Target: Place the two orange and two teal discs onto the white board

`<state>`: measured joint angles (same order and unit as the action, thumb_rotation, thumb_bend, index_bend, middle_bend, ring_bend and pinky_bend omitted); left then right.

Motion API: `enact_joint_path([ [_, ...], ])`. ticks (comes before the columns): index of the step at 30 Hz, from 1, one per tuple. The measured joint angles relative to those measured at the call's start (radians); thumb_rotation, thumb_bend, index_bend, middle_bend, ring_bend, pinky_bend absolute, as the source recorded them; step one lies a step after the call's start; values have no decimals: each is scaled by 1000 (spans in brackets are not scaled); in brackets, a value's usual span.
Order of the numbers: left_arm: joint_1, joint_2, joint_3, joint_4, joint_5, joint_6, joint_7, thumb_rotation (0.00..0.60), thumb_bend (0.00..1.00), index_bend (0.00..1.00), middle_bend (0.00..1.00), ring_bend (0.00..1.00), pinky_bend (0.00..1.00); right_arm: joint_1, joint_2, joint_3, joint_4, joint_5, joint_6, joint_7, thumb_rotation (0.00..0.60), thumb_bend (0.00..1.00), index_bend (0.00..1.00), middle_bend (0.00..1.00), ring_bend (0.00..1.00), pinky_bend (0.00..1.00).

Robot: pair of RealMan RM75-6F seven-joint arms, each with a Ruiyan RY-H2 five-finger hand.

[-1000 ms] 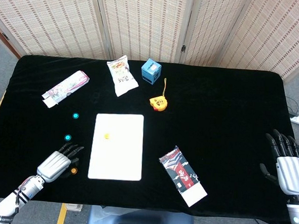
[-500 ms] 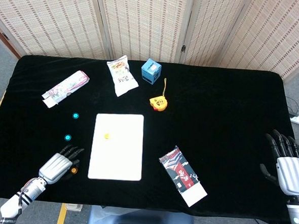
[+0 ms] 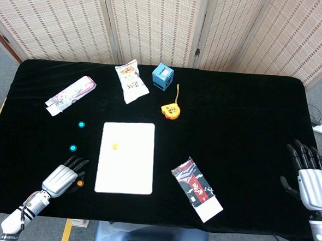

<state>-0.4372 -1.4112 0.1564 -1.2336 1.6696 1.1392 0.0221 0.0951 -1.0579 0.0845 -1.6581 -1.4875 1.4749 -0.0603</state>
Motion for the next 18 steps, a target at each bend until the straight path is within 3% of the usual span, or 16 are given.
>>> enact_joint_path([
  [11,-13,27,-20,-29,6,16,-29,600,410,527,132,0,0,-1,0,1,2,0,4,3,600,361,0,1,0,0],
  [18,-89,68,-90,-105,7,2,-38,600,411,519,132,0,0,0,5,4,4,3,2,8,600,360,0,1,0,0],
])
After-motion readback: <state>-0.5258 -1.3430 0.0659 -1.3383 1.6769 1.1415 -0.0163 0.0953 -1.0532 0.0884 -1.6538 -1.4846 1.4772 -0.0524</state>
